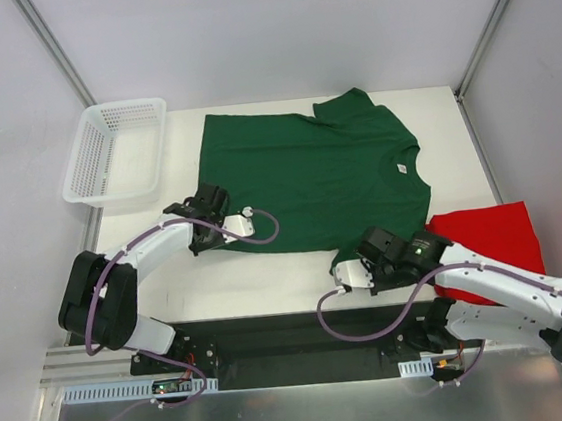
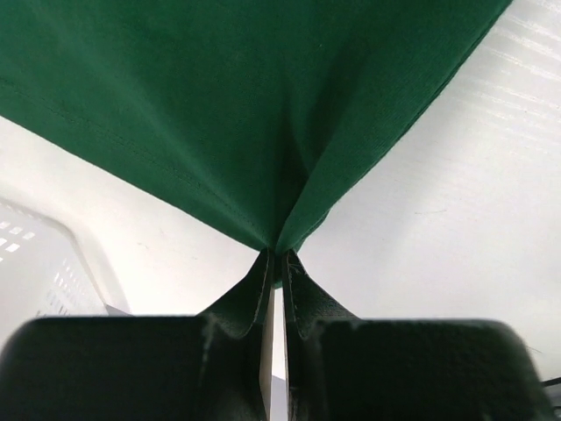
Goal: Fold and stack the t-shirts
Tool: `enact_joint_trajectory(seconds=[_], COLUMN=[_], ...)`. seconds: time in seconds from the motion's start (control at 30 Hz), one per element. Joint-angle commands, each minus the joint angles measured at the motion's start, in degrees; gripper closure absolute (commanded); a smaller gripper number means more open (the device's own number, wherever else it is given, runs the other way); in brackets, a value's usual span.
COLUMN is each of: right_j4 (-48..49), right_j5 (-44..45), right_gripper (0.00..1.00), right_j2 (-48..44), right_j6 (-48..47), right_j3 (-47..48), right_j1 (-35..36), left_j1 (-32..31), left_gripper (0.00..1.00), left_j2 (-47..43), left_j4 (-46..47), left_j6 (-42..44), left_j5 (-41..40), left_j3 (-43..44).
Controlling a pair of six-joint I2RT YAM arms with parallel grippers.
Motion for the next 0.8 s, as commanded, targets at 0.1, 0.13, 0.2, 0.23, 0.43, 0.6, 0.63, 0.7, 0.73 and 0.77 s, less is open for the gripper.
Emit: enact_joint_trajectory(seconds=[0.1,0.13,0.2,0.23,0.43,0.6,0.63,0.7,0.73,0.77], right_j4=[-6.0,-6.0,-6.09,-6.18,-6.44,-6.27,-6.09,-6.09,-5.92,-5.65], right_j5=[4.82,5.25,5.43,5.35,6.4,7.54,7.89,8.42,8.51,8.77], right_gripper=[0.99,0.99,0.99,0.99,0.99,0.99,0.99,0.99,0.99,0.99], right_j2=[-5.99,-6.08,-6.26,-6.35,-7.22,-8.1,-8.1,-8.1,-8.1,-8.02], right_j6=[1.03,0.94,0.94,1.03,0.51,0.33,0.42,0.42,0.42,0.42], right_j3=[6.28,6.19,6.02,6.01,7.5,9.79,10.32,10.93,11.46,11.64], right_j1=[-1.76,-1.94,-1.94,-2.03,-2.55,-3.87,-3.96,-4.14,-4.23,-4.23], left_j1=[-0.5,-0.58,-0.67,-0.76,-1.29,-1.73,-1.81,-1.9,-1.99,-1.99], left_gripper=[0.99,0.99,0.97,0.97,0.97,0.92,0.91,0.89,0.89,0.88], left_j2=[-2.27,-2.36,-2.71,-2.97,-5.87,-7.45,-7.63,-7.89,-7.98,-8.42], left_j4=[-2.54,-2.45,-2.54,-2.63,-3.15,-3.68,-3.59,-3.77,-3.86,-3.86], left_j6=[-0.82,-0.91,-1.08,-1.0,-1.52,-1.79,-1.87,-1.96,-2.05,-2.05], left_j5=[-1.66,-1.83,-2.27,-2.45,-2.45,-3.06,-3.41,-3.42,-3.59,-3.68], left_j3=[-1.38,-1.38,-1.64,-1.82,-2.87,-3.84,-4.1,-4.37,-4.46,-4.63])
